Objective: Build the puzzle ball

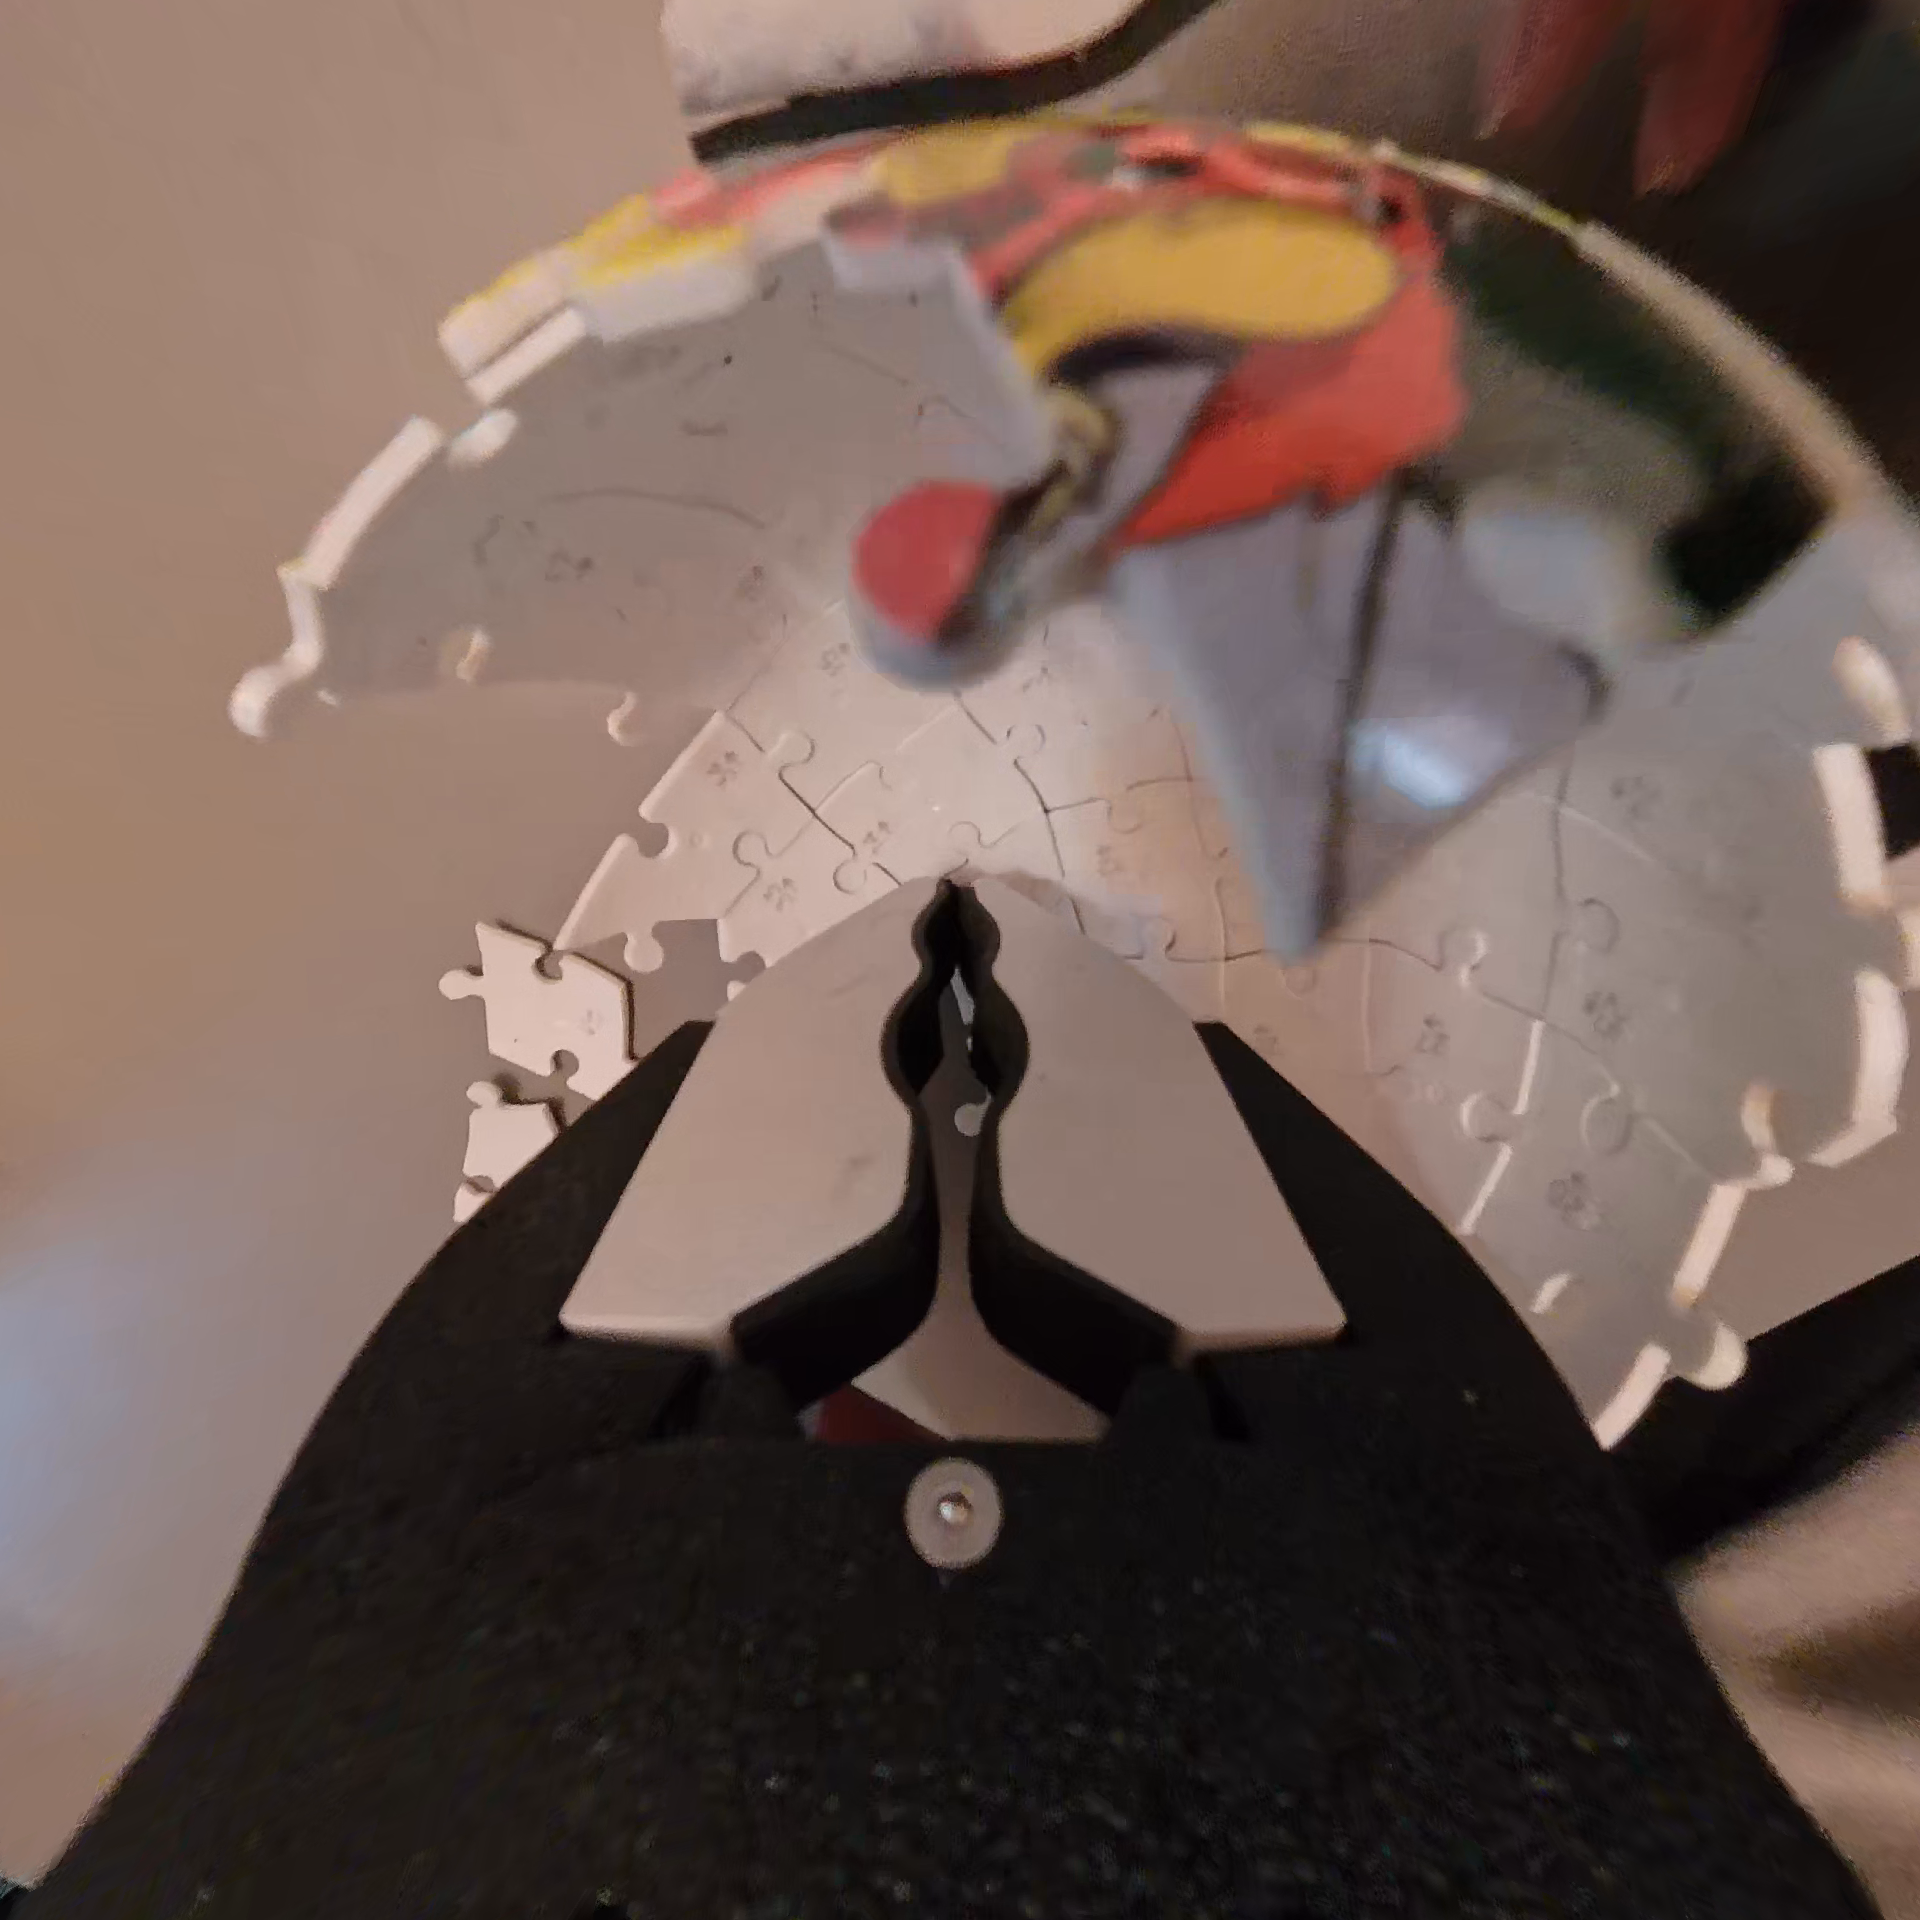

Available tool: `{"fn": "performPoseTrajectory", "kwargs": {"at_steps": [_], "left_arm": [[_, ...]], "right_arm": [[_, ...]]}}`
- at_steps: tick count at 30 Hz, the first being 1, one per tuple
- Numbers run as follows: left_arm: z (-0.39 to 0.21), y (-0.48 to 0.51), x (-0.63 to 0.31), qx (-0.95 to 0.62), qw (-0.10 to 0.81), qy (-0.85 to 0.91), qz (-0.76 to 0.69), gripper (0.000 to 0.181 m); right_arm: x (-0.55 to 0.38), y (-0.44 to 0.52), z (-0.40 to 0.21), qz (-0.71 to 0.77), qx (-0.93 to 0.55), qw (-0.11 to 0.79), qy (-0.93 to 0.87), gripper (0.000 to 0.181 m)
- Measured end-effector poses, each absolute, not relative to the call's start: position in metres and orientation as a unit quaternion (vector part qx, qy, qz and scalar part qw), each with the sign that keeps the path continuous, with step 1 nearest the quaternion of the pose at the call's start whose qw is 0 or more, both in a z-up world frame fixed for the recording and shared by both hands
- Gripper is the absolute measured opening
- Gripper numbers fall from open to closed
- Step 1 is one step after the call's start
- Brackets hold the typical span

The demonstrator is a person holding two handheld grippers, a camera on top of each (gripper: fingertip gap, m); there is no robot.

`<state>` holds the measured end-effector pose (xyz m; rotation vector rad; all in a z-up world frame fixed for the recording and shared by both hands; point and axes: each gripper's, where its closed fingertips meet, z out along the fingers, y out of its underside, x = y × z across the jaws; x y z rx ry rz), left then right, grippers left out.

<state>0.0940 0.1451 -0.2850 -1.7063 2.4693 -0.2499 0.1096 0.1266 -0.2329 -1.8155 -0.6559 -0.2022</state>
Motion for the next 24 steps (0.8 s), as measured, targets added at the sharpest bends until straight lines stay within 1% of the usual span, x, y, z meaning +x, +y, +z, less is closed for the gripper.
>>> {"fn": "performPoseTrajectory", "kwargs": {"at_steps": [9,13,16,24], "left_arm": [[-0.282,0.143,0.081,-0.567,0.039,0.817,-0.099,0.000],[-0.271,0.151,0.082,-0.574,0.063,0.809,-0.114,0.000],[-0.267,0.150,0.086,-0.582,0.063,0.800,-0.133,0.000],[-0.282,0.140,0.090,-0.565,0.037,0.818,-0.105,0.000]], "right_arm": [[0.111,0.127,-0.236,-0.108,-0.768,0.560,-0.290,0.120],[0.114,0.127,-0.237,-0.118,-0.768,0.558,-0.291,0.119],[0.114,0.127,-0.236,-0.120,-0.766,0.560,-0.292,0.118],[0.112,0.128,-0.231,-0.129,-0.759,0.564,-0.298,0.118]]}}
